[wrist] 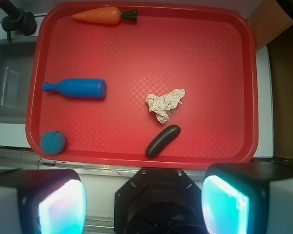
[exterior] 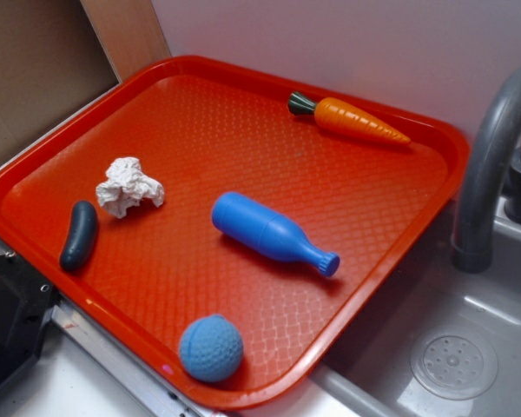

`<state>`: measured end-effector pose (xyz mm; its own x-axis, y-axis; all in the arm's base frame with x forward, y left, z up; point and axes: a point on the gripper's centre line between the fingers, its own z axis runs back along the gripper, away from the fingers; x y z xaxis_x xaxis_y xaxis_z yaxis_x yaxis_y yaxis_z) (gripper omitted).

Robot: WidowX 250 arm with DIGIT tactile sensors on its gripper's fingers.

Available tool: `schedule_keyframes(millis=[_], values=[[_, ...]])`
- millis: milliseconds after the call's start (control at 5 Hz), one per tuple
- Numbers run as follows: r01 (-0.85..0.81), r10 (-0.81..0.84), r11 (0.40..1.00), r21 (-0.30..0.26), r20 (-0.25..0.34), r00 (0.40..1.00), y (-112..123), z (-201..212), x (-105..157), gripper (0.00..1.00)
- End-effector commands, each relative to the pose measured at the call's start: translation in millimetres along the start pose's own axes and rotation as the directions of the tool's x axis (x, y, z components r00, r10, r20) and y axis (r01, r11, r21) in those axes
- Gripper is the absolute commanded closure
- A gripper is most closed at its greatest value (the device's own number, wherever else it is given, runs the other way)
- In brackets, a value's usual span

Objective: Grab the blue bottle.

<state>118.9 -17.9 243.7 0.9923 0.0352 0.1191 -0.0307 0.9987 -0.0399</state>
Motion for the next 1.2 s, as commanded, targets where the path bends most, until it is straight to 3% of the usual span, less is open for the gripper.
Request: schedule_keyframes(millis=[0, 400, 600, 800, 1000], values=[[0.0, 0.0, 1.0, 0.0, 0.0, 1.0, 0.0, 0.0, 0.0, 0.0], [0.258, -0.258, 0.966, 0.016, 0.098, 0.961, -28.7, -35.8, 48.4, 0.0], [0.488, -0.482, 0.873, 0.005, 0.165, 0.86, -52.9, -52.1, 61.6, 0.0], [0.687, -0.668, 0.726, -0.022, 0.214, 0.713, -74.5, -72.3, 69.1, 0.0], [0.821, -0.797, 0.569, -0.045, 0.217, 0.564, -82.0, -88.3, 74.2, 0.0]])
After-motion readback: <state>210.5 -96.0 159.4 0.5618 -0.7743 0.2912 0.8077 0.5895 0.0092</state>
